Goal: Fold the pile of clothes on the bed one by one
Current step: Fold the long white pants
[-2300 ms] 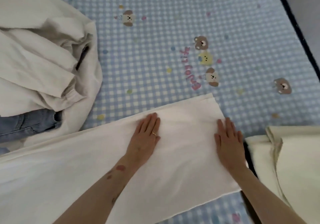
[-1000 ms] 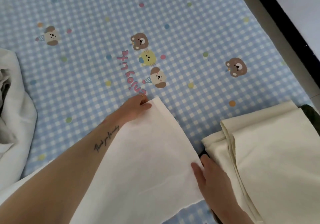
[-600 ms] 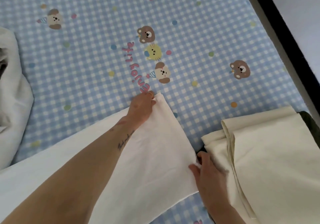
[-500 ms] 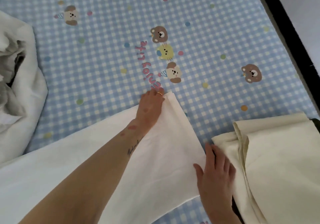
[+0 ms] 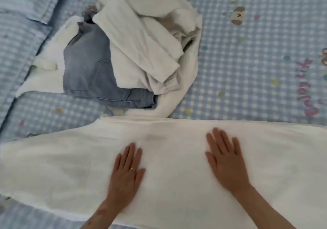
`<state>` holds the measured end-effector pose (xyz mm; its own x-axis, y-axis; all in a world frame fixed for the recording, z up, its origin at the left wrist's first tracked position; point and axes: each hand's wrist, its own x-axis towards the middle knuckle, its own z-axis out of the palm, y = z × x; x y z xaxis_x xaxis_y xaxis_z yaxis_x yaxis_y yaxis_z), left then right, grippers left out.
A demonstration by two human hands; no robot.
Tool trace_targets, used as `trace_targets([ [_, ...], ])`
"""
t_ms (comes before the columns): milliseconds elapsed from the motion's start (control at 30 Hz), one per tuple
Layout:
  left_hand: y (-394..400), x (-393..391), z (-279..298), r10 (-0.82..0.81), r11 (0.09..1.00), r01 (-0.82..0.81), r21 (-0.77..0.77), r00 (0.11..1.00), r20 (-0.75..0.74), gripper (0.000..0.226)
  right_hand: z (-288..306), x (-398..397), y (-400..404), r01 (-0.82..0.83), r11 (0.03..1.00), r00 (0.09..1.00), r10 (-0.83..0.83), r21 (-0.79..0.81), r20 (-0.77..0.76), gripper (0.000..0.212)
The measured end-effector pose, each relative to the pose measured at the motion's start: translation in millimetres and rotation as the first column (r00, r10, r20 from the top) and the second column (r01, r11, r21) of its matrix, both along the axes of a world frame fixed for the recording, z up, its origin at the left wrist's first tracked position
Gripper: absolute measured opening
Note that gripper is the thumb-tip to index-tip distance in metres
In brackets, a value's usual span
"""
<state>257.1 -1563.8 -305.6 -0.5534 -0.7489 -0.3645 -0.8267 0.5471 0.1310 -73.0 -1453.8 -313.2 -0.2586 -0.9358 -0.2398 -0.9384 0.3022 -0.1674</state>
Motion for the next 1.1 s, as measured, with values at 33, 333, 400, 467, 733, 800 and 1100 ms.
trace_targets([
  [33, -13.4, 29.9, 3.4, 0.045, 0.999, -0.044, -0.017, 0.999, 0.026, 0.062, 3.1, 5.3, -0.8, 0.034, 0.999, 0.999, -0.034, 0.014, -0.01, 0.057],
  [333, -97.8, 201.1, 29.3, 0.224, 0.971, -0.218, -0.1, 0.973, 0.061, 0.065, 44.5, 238.1, -81.3, -0.091, 0.98, 0.985, 0.114, -0.177, 0.127, 0.059],
  [400, -113.3, 236.8, 28.8, 0.311, 0.947, -0.305, -0.095, 0.949, 0.053, 0.065, 41.7, 306.5, -120.5, -0.218, 0.962, 0.958, 0.243, -0.162, 0.151, 0.056],
  [467, -129.5, 274.3, 26.7, 0.375, 0.925, -0.369, -0.09, 0.926, 0.05, 0.066, 32.6, 340.2, -157.5, -0.24, 0.965, 0.96, 0.253, -0.11, 0.121, 0.059],
  [733, -144.7, 339.0, 30.9, 0.631, 0.741, -0.653, -0.154, 0.756, -0.171, 0.056, 32.9, 376.9, -170.6, -0.12, 0.993, 0.987, 0.119, 0.002, 0.11, 0.066],
  [800, -141.8, 346.4, 36.2, 0.768, 0.605, -0.796, -0.011, 0.588, -0.255, 0.059, 38.8, 398.2, -162.3, -0.14, 0.99, 0.979, 0.142, -0.027, 0.147, 0.059],
  [1100, -135.4, 307.8, 130.3, 0.942, 0.244, -0.7, 0.671, 0.007, -0.334, 0.025, 66.5, 420.7, -165.8, 0.01, 0.964, 0.783, -0.172, 0.264, 0.598, 0.058],
])
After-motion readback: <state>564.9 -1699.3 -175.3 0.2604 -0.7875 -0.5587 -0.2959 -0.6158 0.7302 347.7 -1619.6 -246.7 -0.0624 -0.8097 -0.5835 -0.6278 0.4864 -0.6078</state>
